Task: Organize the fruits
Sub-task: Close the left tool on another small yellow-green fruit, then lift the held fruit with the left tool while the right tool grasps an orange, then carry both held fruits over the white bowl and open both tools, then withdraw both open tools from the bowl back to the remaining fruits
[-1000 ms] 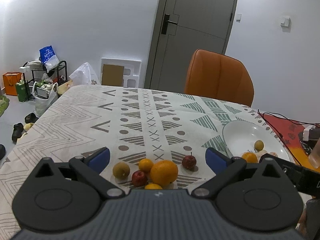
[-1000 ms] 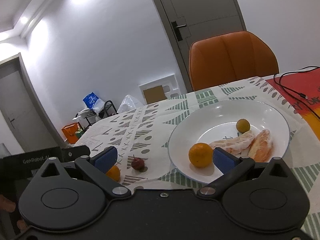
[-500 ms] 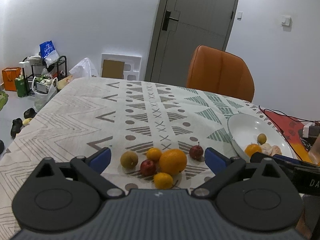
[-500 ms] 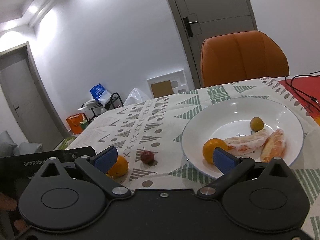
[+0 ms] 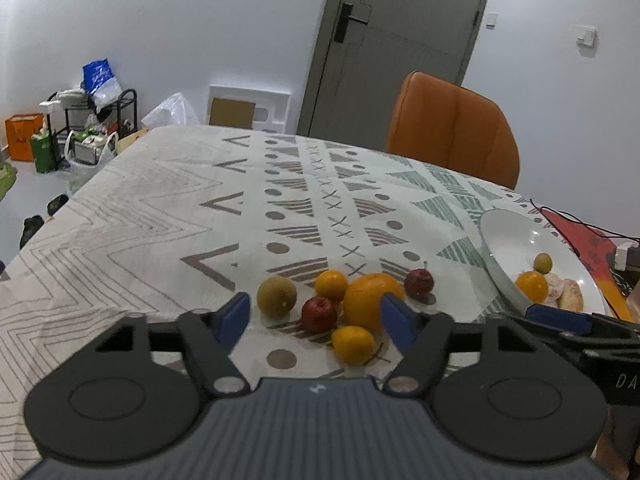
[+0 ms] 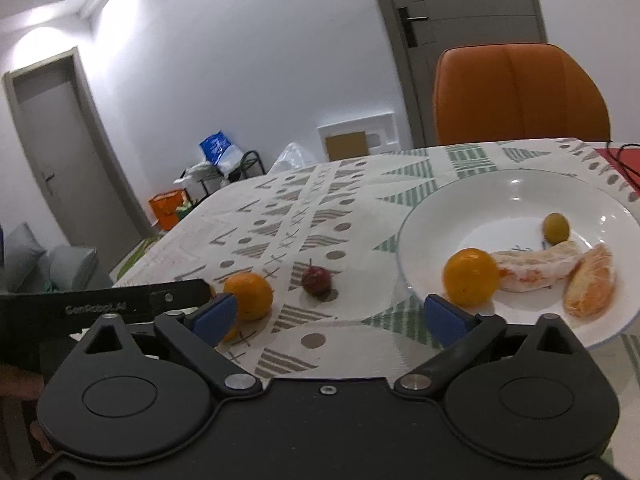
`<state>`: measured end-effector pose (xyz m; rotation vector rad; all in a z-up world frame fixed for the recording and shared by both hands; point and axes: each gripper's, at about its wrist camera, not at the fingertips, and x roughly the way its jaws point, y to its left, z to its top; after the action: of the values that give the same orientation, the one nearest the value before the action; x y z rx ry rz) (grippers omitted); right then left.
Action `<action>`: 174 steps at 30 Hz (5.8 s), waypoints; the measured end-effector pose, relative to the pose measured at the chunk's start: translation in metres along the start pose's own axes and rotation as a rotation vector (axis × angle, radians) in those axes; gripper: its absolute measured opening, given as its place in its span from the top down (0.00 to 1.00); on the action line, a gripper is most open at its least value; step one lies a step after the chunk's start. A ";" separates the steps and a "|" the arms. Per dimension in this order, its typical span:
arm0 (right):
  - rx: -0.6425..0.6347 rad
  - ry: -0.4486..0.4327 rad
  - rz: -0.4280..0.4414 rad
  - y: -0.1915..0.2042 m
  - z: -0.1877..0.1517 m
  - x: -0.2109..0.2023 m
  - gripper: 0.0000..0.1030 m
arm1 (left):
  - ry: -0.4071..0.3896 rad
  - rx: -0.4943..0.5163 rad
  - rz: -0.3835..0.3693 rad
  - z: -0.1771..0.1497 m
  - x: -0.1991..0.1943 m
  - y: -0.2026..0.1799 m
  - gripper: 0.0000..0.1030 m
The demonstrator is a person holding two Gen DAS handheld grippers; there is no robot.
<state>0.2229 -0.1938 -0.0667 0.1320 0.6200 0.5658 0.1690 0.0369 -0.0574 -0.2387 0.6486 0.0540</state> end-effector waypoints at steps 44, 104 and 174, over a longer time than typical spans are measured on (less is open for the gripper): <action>-0.040 0.128 0.102 0.044 0.014 0.067 0.50 | 0.015 -0.134 0.011 0.010 0.019 0.041 0.76; 0.125 -0.060 -0.080 -0.074 0.011 -0.039 0.63 | -0.033 0.088 -0.146 0.020 0.011 -0.101 0.76; 0.111 -0.104 -0.107 -0.055 0.012 -0.048 0.29 | -0.064 0.041 0.009 0.020 -0.006 -0.057 0.12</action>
<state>0.2234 -0.2649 -0.0479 0.2299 0.5539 0.4188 0.1828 -0.0135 -0.0271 -0.1941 0.5867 0.0568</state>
